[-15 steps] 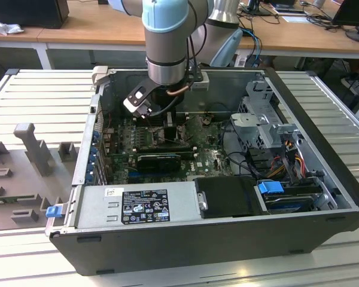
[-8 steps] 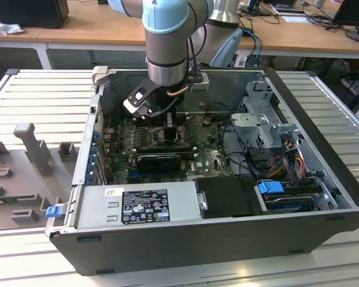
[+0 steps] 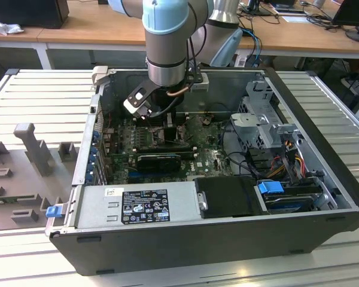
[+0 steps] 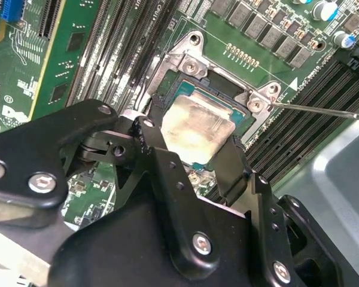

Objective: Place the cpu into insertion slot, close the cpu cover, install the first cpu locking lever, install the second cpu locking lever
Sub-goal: 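Place the cpu into insertion slot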

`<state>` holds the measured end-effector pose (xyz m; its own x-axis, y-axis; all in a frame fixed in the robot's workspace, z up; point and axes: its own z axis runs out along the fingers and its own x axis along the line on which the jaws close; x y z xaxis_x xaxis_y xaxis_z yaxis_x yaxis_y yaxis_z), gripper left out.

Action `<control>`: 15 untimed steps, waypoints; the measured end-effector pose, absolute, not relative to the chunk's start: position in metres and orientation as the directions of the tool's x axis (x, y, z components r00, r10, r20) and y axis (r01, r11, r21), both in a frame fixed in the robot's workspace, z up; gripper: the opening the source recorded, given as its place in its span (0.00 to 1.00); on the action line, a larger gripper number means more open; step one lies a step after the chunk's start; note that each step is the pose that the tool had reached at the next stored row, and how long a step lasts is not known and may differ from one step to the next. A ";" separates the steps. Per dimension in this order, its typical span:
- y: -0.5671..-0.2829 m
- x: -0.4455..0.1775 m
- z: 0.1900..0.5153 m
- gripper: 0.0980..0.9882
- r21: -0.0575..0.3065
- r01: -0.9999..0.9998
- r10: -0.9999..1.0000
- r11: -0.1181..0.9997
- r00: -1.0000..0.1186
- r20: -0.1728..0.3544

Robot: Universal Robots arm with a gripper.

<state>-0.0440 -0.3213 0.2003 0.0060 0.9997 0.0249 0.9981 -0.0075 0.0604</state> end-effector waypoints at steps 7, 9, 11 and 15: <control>-0.321 -0.044 0.211 0.40 0.060 0.998 1.000 -0.007 0.006 0.025; -0.321 -0.044 0.212 0.27 0.060 0.998 1.000 -0.007 0.006 0.025; -0.321 -0.044 0.212 0.06 0.060 0.998 1.000 -0.007 0.006 0.025; -0.321 -0.044 0.213 0.01 0.060 0.998 1.000 -0.008 0.006 0.025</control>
<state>-0.0440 -0.3213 0.2130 0.0060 0.9997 0.0249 0.9982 -0.0075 0.0602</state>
